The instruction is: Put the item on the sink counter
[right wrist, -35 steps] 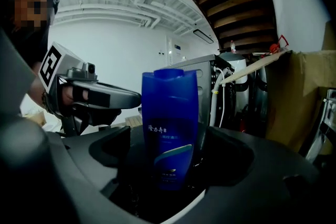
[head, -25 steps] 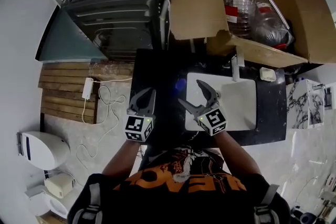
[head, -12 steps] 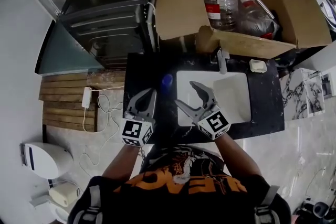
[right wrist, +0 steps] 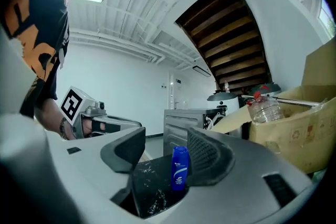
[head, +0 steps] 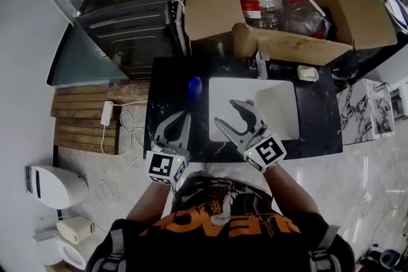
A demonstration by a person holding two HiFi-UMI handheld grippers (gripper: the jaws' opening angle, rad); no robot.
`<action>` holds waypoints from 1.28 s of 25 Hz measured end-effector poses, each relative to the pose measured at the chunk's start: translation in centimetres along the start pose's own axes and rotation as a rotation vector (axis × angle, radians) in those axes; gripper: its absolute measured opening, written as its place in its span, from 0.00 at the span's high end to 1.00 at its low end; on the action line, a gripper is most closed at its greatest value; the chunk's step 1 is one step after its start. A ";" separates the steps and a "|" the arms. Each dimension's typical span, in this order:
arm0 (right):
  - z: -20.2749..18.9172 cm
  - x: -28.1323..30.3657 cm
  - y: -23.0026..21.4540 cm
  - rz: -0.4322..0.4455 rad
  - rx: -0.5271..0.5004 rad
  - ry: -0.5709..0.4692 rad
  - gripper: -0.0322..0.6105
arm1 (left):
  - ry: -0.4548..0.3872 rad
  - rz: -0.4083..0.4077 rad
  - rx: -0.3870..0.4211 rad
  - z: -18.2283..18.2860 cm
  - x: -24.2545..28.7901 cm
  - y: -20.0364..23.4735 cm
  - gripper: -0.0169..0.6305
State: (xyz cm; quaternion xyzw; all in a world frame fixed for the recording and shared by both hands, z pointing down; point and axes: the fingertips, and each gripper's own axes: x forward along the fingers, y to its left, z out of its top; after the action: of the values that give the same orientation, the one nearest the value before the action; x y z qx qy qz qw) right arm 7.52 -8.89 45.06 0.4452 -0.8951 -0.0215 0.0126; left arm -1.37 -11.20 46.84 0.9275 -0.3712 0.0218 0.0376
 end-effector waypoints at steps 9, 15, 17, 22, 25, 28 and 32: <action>2.9 -5.0 1.9 -0.006 0.036 -0.067 0.62 | -0.037 0.048 0.016 2.0 -4.6 -4.0 0.95; 4.3 -8.4 2.8 -0.023 0.027 -0.081 0.70 | -0.047 0.050 0.016 2.5 -6.4 -6.8 0.95; 4.6 -9.6 3.2 -0.039 0.006 -0.084 0.77 | -0.051 0.042 0.019 2.6 -6.9 -7.8 0.95; 5.6 -12.1 4.1 -0.075 -0.002 -0.106 0.93 | -0.065 0.002 0.017 3.4 -7.5 -10.2 0.95; 5.9 -13.9 4.2 -0.107 0.001 -0.123 0.93 | -0.073 -0.032 0.031 4.0 -7.7 -11.7 0.95; 5.9 -14.9 4.2 -0.134 -0.002 -0.123 0.93 | -0.080 -0.047 0.038 4.4 -8.0 -12.3 0.95; 5.5 -15.8 3.7 -0.177 -0.001 -0.102 0.93 | -0.074 -0.067 0.035 4.4 -8.2 -13.0 0.95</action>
State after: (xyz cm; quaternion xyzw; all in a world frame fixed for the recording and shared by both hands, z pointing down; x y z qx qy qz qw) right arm 13.85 6.14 39.65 0.5210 -0.8516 -0.0457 -0.0347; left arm 1.77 3.42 41.20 0.9402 -0.3404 -0.0073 0.0081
